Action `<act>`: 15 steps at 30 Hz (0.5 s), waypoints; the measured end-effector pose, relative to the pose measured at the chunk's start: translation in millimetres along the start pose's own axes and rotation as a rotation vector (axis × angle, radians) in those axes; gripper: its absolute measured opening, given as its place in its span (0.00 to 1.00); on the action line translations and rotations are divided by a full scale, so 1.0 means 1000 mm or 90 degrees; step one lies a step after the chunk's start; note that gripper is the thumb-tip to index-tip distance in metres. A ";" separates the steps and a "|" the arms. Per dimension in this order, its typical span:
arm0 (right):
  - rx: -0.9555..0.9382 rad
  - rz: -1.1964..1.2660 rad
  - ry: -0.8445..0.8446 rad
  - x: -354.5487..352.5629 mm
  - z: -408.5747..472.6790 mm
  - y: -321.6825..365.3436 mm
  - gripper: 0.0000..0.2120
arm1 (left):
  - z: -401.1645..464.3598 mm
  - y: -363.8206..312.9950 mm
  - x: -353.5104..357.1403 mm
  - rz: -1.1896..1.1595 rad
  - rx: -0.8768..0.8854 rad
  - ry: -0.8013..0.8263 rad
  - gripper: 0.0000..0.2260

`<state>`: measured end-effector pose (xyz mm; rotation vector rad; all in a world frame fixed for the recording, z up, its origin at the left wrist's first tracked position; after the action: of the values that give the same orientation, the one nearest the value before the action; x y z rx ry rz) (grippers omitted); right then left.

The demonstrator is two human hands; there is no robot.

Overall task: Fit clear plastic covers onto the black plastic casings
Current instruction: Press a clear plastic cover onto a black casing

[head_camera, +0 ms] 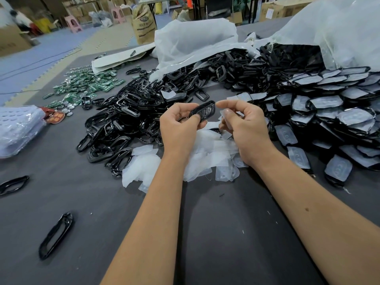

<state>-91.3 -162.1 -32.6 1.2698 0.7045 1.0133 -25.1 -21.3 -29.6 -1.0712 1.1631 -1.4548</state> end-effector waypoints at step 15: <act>-0.074 -0.005 -0.015 -0.002 -0.003 0.003 0.09 | -0.001 0.003 -0.001 0.036 0.021 0.005 0.10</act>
<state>-95.3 -162.6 -30.4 1.1748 0.6234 1.0166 -25.0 -20.4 -32.8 -1.0026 1.1621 -1.4313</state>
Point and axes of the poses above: each hand's wrist, its own z-axis towards the middle knuckle, its own x-axis out of the palm, y = z × x, the point moved 2 cm from there along z, towards the middle knuckle, and after that the axes turned 4 degrees about y, right-handed, at the moved point
